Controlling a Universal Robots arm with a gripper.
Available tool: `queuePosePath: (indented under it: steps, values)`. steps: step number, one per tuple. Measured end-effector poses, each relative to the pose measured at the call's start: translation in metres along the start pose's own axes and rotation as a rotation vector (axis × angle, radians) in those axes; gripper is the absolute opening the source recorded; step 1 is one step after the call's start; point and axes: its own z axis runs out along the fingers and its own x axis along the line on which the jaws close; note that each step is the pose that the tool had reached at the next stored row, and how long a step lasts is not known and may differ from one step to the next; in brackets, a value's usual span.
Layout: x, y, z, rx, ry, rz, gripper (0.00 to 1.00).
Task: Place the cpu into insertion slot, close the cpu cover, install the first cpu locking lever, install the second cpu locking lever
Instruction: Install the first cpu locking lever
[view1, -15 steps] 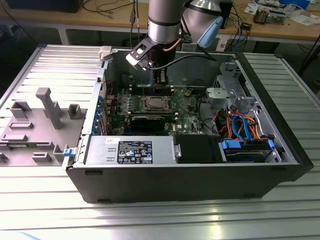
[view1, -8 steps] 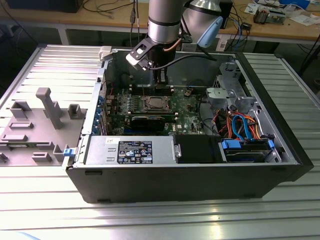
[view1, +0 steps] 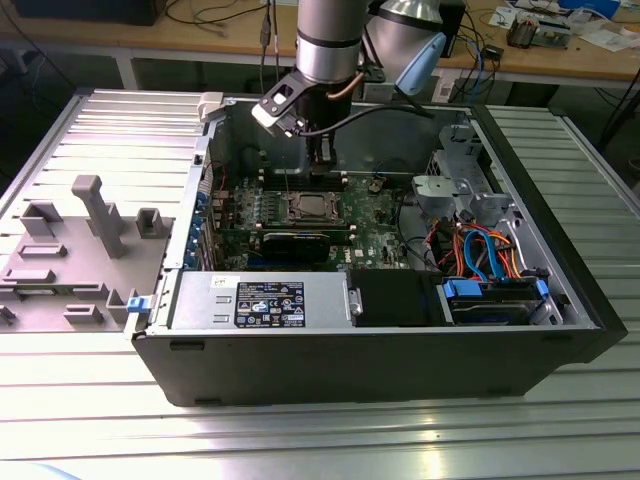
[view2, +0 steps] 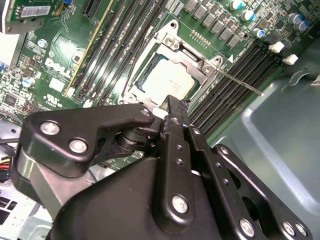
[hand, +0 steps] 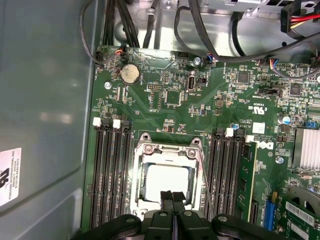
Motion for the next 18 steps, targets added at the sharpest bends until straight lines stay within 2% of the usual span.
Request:
queuePosePath:
  steps: [2,4,7,12,18]
  values:
    - [0.0,0.0,-0.0011,0.0,0.0002,0.006,0.11]
    - [0.0,0.0,-0.0014,0.0001,0.0001,0.036,0.11]
    - [0.0,0.0001,-0.0063,0.0,0.0003,0.051,0.11]
    - [0.0001,0.0,-0.0186,0.0001,0.0003,0.062,0.11]
    - [0.0001,0.0,-0.0198,0.0,0.0003,0.051,0.11]
